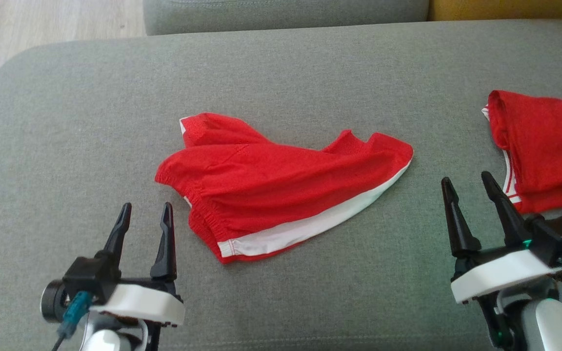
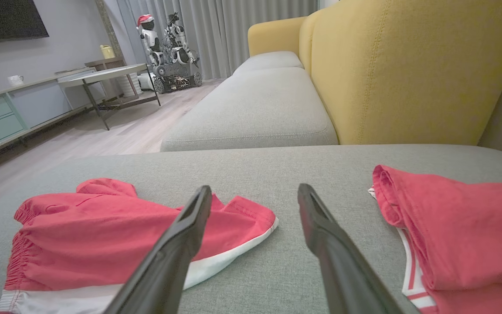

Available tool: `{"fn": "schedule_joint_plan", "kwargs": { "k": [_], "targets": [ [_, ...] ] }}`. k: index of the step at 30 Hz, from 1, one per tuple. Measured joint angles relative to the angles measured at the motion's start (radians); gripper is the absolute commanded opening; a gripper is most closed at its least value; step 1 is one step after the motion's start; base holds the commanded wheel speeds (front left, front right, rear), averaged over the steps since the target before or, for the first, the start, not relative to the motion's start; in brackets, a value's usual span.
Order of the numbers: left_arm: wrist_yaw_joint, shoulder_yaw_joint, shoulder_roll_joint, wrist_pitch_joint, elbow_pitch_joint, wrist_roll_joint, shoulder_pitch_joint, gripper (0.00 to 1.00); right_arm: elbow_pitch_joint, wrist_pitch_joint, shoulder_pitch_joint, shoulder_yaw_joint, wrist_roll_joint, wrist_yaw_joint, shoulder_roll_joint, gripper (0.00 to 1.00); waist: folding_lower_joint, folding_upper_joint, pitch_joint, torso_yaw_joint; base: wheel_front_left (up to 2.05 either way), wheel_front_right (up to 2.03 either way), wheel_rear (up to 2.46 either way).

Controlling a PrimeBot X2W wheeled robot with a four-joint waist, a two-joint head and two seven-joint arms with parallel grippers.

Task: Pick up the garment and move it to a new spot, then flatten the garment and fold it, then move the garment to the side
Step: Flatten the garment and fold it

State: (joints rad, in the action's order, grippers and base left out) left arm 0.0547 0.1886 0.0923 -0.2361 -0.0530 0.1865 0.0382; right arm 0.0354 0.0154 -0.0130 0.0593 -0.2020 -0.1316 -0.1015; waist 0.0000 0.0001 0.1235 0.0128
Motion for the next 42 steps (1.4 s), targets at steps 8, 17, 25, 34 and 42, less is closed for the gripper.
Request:
{"fn": "schedule_joint_plan", "kwargs": {
  "k": [8,17,25,34,42],
  "targets": [
    [0.008,0.011,0.002,0.007,0.005,0.000,0.000,1.00,0.006,0.003,0.000,-0.002,0.000,0.000,0.006,1.00,0.0000,0.0000,-0.008,0.000,0.00,0.00,0.00],
    [-0.009,0.055,0.003,0.041,0.012,0.001,0.000,1.00,0.006,0.004,0.000,-0.002,0.000,0.000,0.007,1.00,0.0000,0.0000,0.002,0.007,0.00,0.00,0.00],
    [-0.083,0.140,-0.008,0.134,-0.079,0.080,-0.002,1.00,0.004,0.013,0.003,0.010,0.000,0.000,0.009,1.00,0.0000,0.0000,0.031,-0.001,0.00,0.00,0.00],
    [-0.112,0.160,-0.020,0.148,-0.189,0.139,-0.041,1.00,-0.001,0.013,0.010,0.005,-0.002,0.000,0.020,1.00,0.0000,0.0000,0.069,-0.018,0.00,0.00,0.00],
    [-0.144,0.186,-0.023,0.146,-0.241,0.168,-0.073,0.00,-0.019,0.012,0.028,-0.006,-0.009,0.000,0.022,1.00,0.0000,0.0000,0.087,-0.030,0.00,0.00,0.00]
  ]
}}
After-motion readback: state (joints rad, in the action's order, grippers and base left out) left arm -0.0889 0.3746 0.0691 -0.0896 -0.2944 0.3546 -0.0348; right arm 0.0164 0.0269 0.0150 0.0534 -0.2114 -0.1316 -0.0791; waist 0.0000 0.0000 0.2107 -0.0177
